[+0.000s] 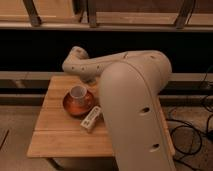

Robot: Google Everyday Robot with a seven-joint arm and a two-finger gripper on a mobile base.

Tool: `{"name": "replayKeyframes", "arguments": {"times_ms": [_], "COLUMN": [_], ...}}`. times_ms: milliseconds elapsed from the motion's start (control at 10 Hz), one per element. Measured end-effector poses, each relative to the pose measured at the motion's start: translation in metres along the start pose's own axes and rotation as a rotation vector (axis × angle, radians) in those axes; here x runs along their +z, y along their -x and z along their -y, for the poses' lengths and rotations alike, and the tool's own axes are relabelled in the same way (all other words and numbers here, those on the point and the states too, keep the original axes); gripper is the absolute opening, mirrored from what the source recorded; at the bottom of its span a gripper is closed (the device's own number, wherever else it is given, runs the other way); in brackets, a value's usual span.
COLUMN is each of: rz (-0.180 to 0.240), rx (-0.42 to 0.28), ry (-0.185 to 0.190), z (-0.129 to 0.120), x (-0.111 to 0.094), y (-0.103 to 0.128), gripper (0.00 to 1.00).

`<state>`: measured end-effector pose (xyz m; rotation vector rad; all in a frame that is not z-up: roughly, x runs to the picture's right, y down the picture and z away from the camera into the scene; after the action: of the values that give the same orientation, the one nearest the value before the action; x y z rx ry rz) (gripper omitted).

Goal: Push the eraser across the table

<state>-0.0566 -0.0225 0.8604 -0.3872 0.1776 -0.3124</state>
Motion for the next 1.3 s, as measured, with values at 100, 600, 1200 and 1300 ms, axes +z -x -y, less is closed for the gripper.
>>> {"name": "replayKeyframes", "arguments": {"times_ms": [100,600,1200,1300], "rz": [0.004,0.027,0.054,0.075], "rx": [0.029,0.057,0.011,0.009], "ry": [0.015,0.028,0.037,0.030], "z": [-0.010,-0.022,-0.006,-0.001], "x": [0.011,0.026,0.086,0.096], "y": [-0.005,-0.008,0.006,0.009], "gripper": [0.00,0.00,0.00,0.00]}}
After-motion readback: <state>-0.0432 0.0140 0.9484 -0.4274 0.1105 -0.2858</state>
